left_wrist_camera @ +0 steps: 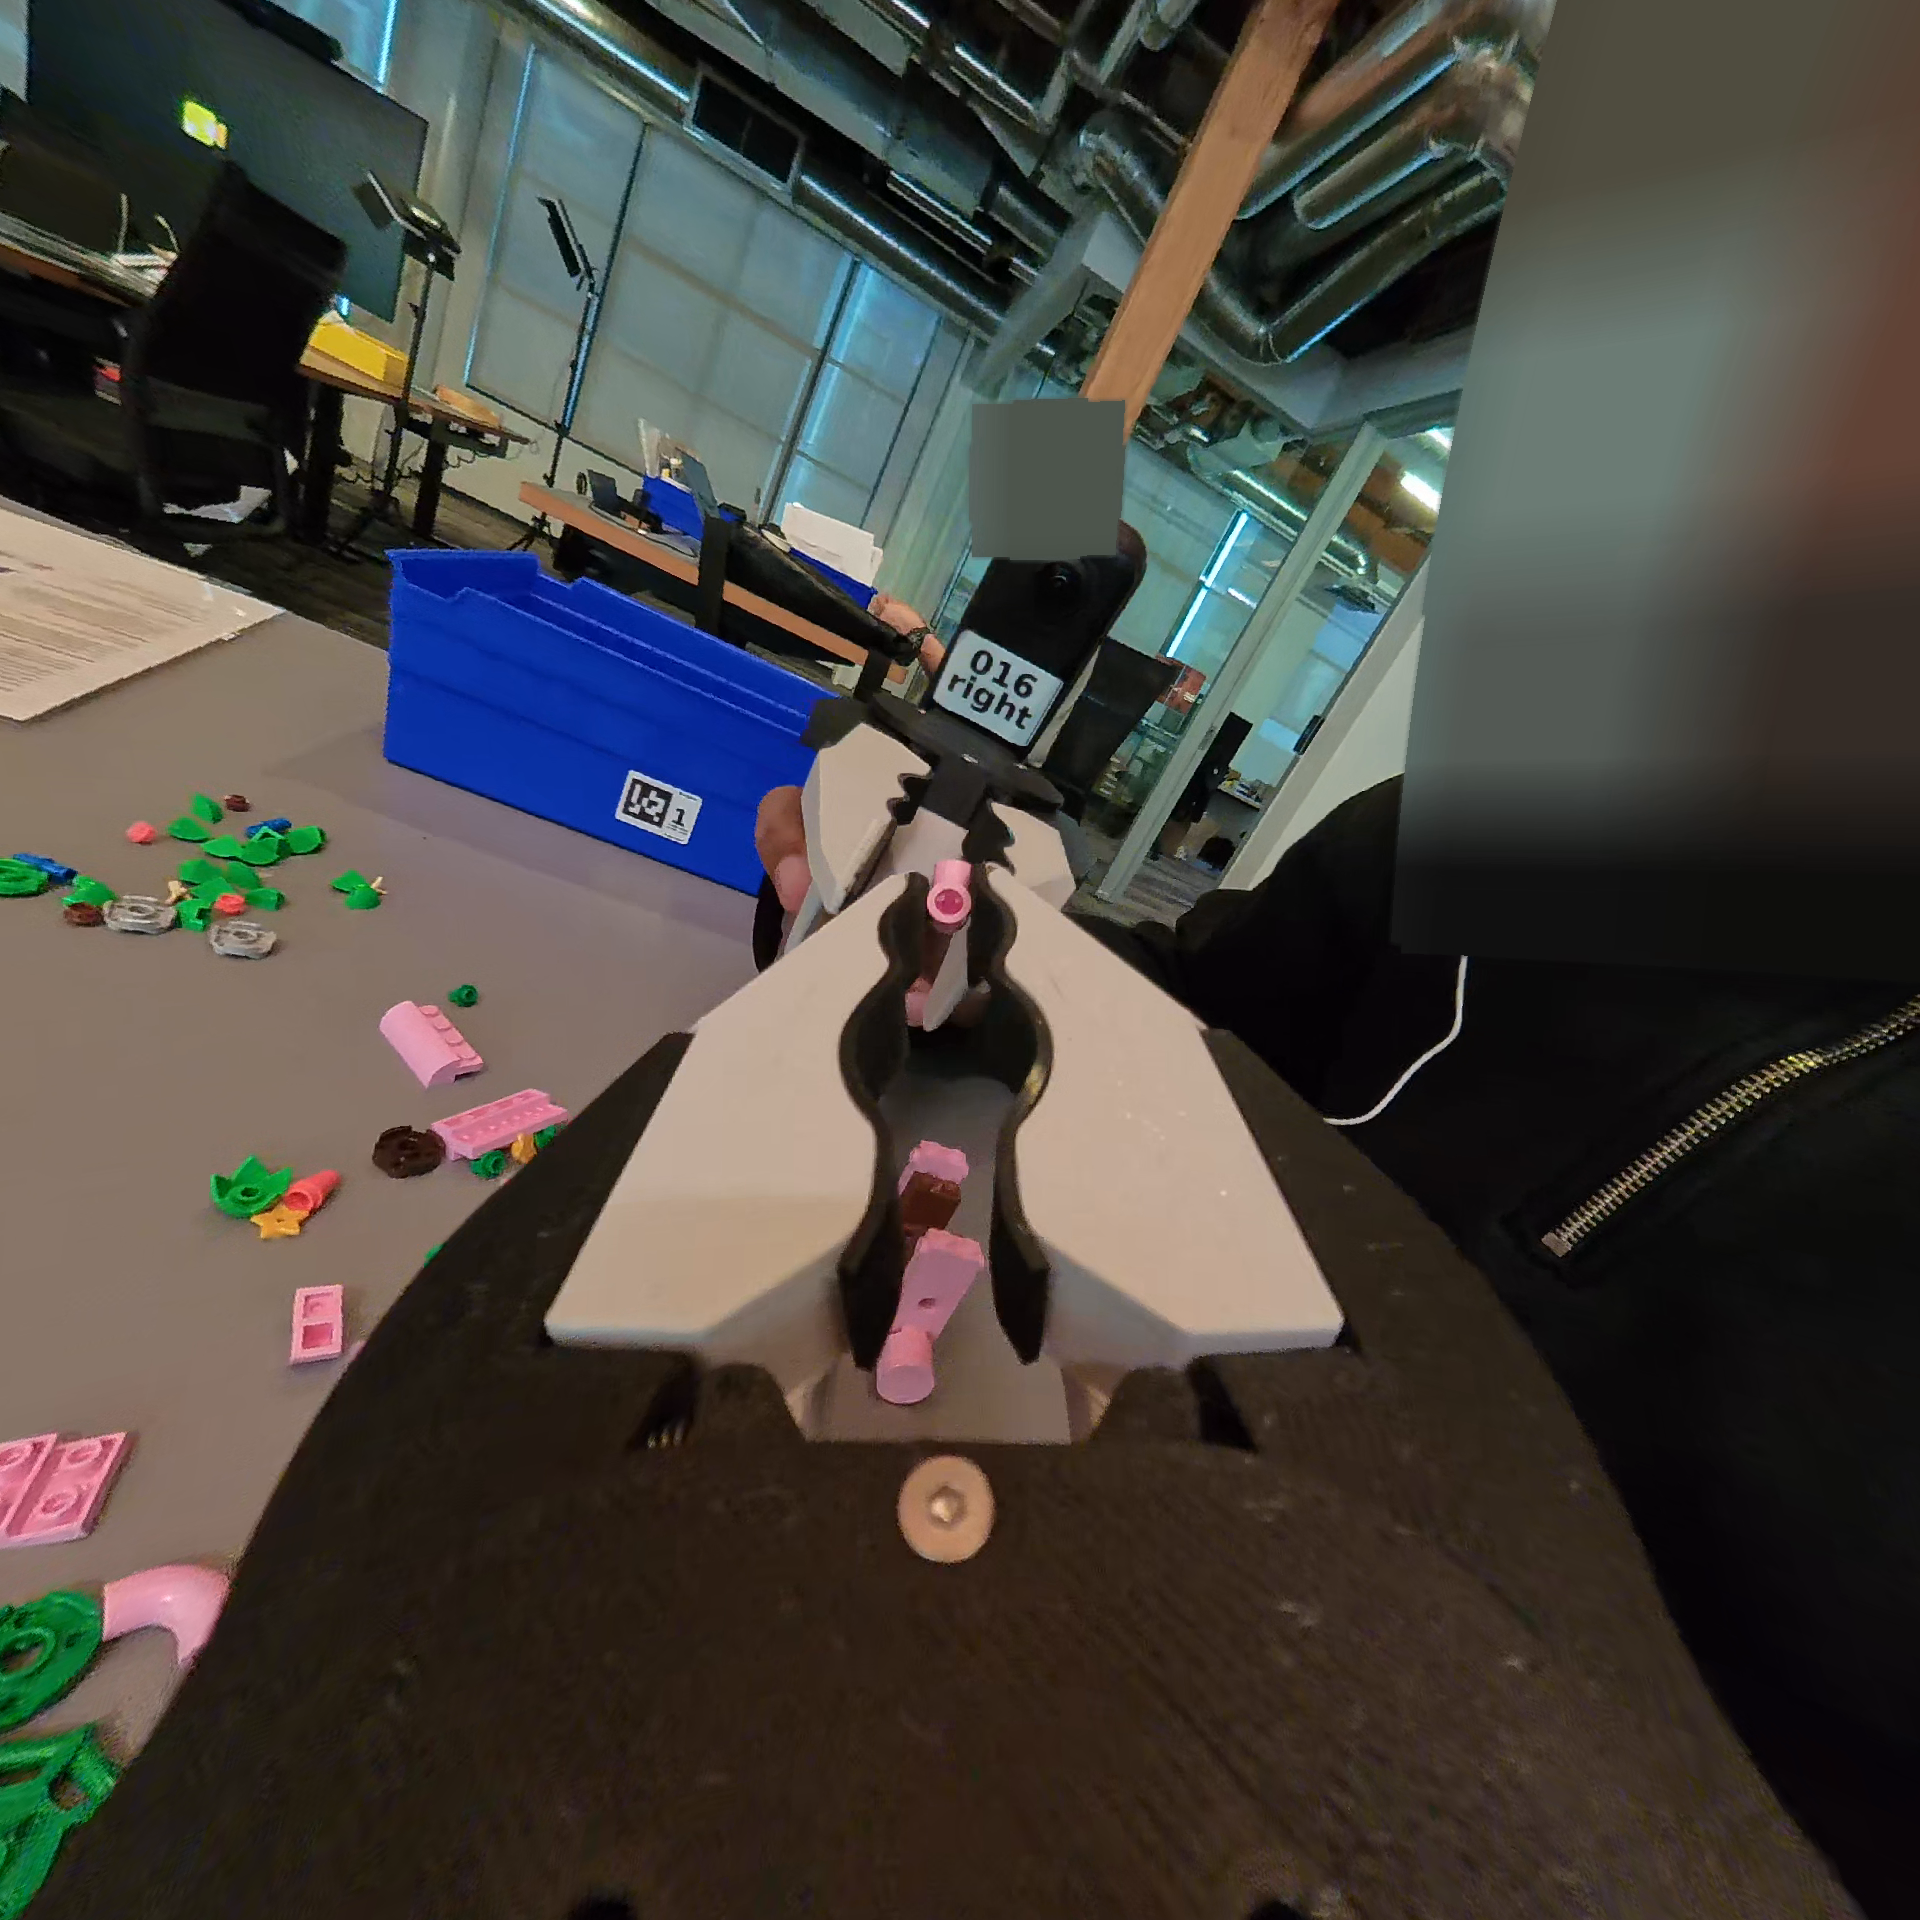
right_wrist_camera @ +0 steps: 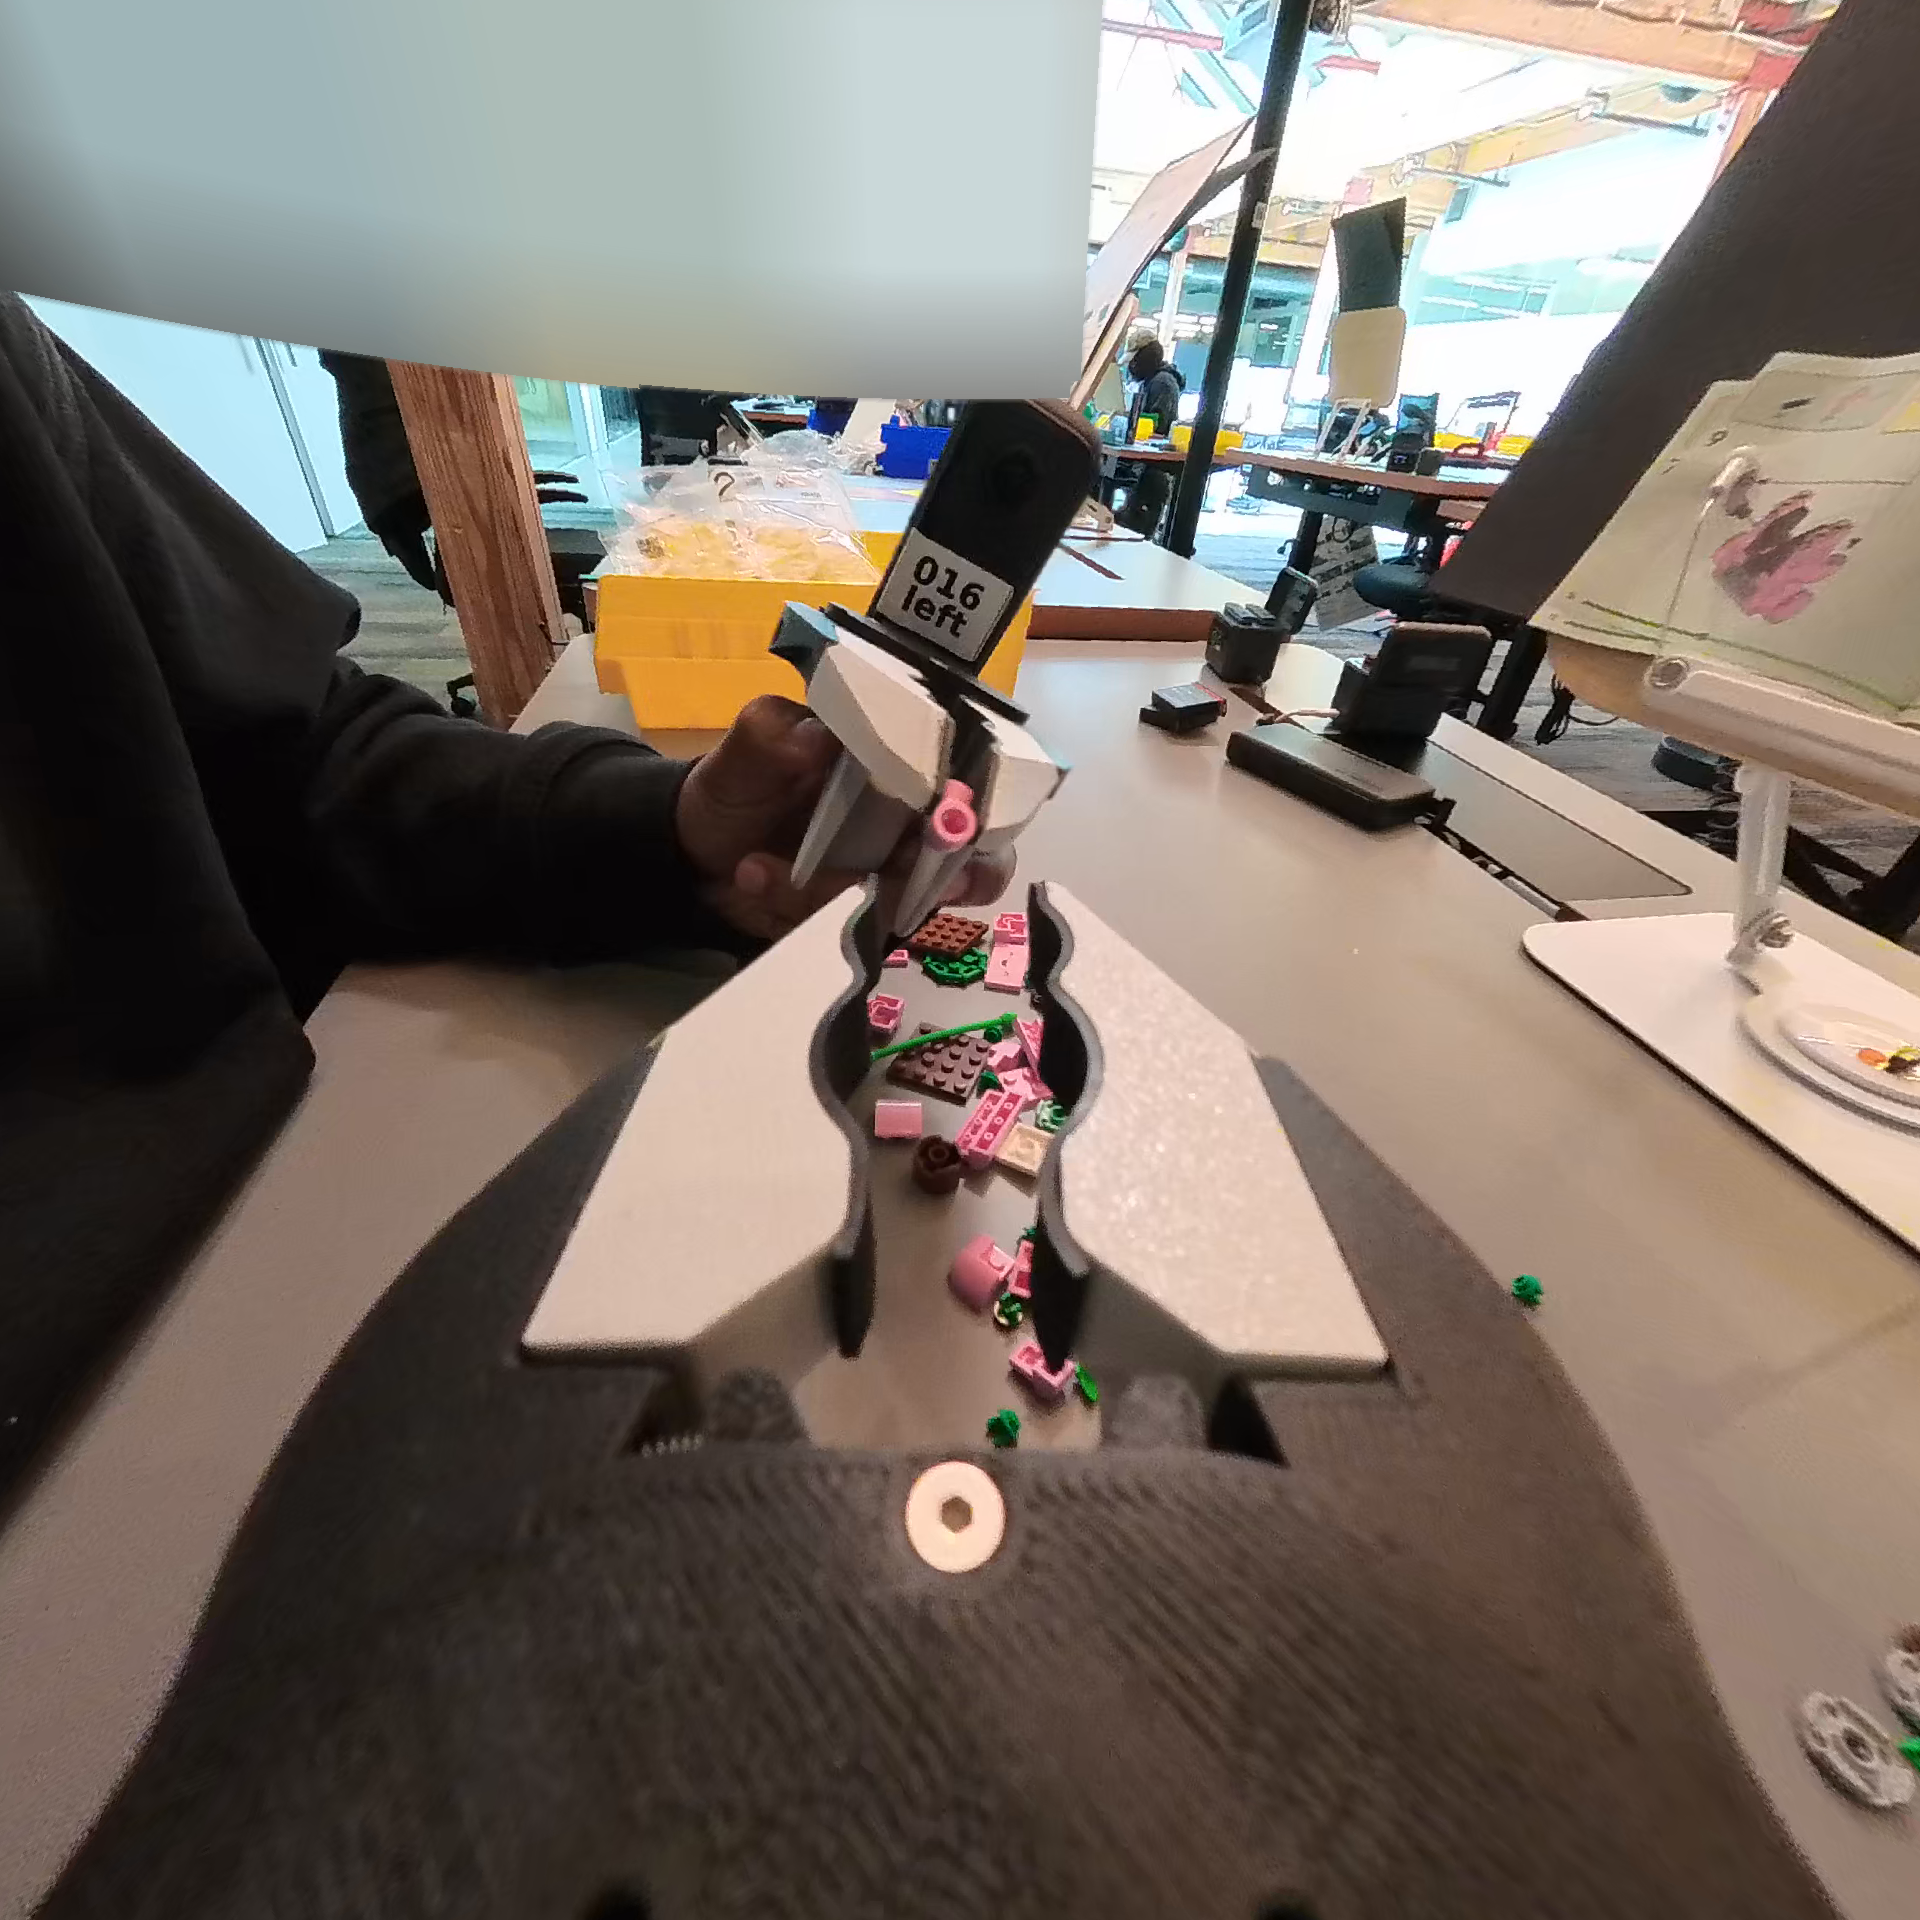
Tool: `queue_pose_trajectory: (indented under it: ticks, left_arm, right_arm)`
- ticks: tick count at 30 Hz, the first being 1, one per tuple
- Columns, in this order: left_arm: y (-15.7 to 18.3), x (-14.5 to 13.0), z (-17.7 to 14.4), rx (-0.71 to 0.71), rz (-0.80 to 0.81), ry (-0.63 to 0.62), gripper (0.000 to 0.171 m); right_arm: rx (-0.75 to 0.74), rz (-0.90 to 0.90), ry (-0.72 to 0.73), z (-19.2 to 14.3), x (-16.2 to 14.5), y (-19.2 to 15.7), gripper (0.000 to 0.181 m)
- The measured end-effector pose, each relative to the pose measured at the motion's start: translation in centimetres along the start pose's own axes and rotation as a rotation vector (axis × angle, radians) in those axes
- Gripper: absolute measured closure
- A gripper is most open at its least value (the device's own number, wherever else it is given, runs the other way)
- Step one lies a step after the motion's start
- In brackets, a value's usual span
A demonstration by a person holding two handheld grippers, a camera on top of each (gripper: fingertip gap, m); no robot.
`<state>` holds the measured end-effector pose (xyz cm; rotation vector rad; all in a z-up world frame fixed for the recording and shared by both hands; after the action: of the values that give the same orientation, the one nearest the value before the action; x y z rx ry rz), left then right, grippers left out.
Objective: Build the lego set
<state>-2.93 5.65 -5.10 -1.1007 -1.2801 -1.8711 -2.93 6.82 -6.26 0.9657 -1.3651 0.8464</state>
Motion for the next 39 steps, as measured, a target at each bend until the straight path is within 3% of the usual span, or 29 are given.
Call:
queue_pose_trajectory:
  ticks: [13, 20, 26, 30, 39]
  left_arm:
    - [-0.2, -0.8, 0.2, -0.074, -0.175, -0.03, 0.165]
    - [-0.8, -2.0, 0.3, -0.089, -0.297, -0.084, 0.165]
    - [-0.5, -1.8, 0.4, -0.12, -0.303, -0.068, 0.152]
    - [-0.2, -1.4, 0.5, -0.137, -0.302, -0.034, 0.163]
    - [-0.3, -0.8, 0.4, -0.129, -0.291, 0.025, 0.166]
  right_arm:
    - [-0.025, -0.154, 0.003, -0.3, 0.4, -0.5, 0.157]
    - [-0.082, -0.342, -0.095, -0.1, -0.9, -0.5, 0.173]
    - [-0.113, -0.345, -0.055, -0.5, 0.1, -0.3, 0.174]
    - [-0.113, -0.346, -0.054, -0.4, 0.1, -0.4, 0.173]
    - [-0.152, -0.38, -0.044, -0.3, 0.5, -0.4, 0.174]
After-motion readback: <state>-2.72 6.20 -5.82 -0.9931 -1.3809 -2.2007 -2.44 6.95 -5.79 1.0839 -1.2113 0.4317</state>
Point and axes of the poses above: each gripper's, where its closed fingertips meet, z out along the fingers, x out of its top, y = z × x across the jaws, the point moved 1 cm from there along -z, back along the fingers, and after that the axes turned 2 degrees about -x, right-handed, at the moved point
